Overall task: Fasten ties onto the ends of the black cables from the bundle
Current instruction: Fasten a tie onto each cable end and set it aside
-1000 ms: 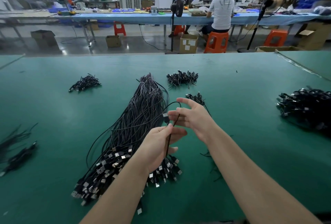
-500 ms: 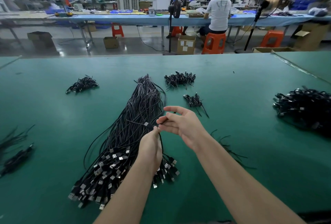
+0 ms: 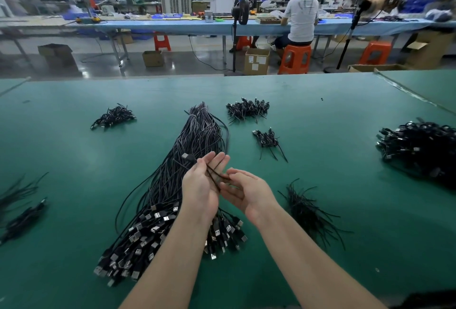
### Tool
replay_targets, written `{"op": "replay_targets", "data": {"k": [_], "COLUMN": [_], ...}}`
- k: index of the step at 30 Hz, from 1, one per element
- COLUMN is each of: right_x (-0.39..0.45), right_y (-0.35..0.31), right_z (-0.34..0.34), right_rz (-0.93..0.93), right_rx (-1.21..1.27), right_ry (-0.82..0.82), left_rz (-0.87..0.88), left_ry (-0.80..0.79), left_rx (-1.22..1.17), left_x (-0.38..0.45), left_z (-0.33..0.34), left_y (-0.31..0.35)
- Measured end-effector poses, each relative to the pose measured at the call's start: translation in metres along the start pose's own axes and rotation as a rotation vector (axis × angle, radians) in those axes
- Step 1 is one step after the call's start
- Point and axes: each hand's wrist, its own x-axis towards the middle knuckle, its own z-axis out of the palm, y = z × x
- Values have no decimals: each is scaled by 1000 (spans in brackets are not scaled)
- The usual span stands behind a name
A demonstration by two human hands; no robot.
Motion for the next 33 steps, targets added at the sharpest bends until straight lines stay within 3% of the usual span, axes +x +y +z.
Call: {"op": "replay_targets", "data": {"k": [8,21,33], "right_x": [-2,-5,-2], "right_y": [9,15,7], "right_z": [1,-8,-13], "right_rz": [63,206,177], "right_rx": [-72,-206,-301], "right_ry": [-60,-254,-255], "left_rz": [91,144,108], "left_ry": [-41,-268,-351], "left_rx": [38,145,244], "left_x": [4,-1,-8], "left_z": [-5,-7,-10], "left_y": [3,16,27]}}
